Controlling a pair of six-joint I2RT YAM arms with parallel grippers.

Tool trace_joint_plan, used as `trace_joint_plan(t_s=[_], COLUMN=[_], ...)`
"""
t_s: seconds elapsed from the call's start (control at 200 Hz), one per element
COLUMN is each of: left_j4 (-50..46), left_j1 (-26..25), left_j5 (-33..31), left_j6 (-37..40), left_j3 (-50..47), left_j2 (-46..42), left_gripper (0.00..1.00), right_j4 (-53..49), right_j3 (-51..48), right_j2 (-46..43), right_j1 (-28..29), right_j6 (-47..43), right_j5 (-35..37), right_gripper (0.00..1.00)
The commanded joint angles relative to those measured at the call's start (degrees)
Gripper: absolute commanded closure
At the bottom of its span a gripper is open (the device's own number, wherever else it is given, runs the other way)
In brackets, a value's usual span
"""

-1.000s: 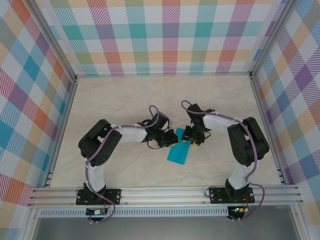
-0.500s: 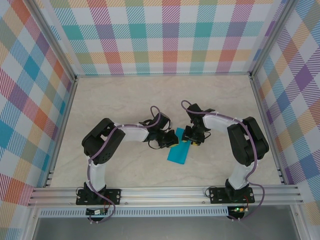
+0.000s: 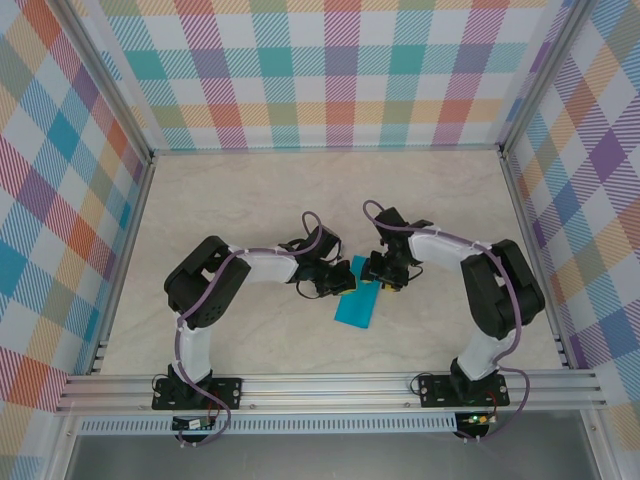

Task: Fold a paper plane with a square sheet of paper (pick it up from the middle)
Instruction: Hold the square sheet of paper at the center of the table, then fold the square sheet of paper in half at the center of the table.

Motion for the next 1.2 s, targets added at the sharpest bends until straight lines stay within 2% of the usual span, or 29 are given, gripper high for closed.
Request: trace_joint_plan(t_s=[0.0,0.11,0.2,0.245,0.315,0.375,0.54,0.85,1.195], left_j4=[-6.5,-6.0,-6.1,-6.1,-6.1,-6.4,-6.5,-8.4,-10.2], left_j1=[0.0,-0.1,-0.3,-0.4,-0.4,-0.4,-0.4,-0.4,-0.4], left_j5=[-4.9,-5.4,-5.7,-5.8,-6.1,-6.4,-6.5,-6.3,-7.0], left_j6=[1.1,1.3,1.5,1.5,1.4,1.5,1.9,4.3,4.8], left_j3=[-3.6,-4.1,-4.0,-4.1,-4.1,-4.1,-4.0,-1.9,-1.4], left_j2=[2.9,3.5,4.3,4.7,5.0,5.2,6.1,7.7,8.2], left_gripper=[1.00,1.00,1.00,1.00,1.00,1.00,1.00,1.00,1.00], right_j4=[-1.6,-2.5,1.2,3.6,6.0,7.5,10.9,12.9,12.8], right_j3=[0.2,-0.8,-2.8,-3.4,-3.8,-4.2,-4.8,-7.0,-9.6], right_j2=[-8.8,-15.2,-17.5,-17.3,-15.5,-13.8,-9.4,-3.8,-3.0], right_j1=[0.5,0.5,0.5,0.5,0.6,0.7,1.3,1.6,1.2], right_j6=[1.6,2.6,2.1,1.9,2.6,3.4,4.0,3.0,3.4], right_j5=[1.8,4.9,1.1,-2.0,-5.7,-7.3,-8.3,-8.3,-5.2], right_gripper=[0.44,0.42,0.49,0.56,0.76,0.87,1.00,1.00,1.00])
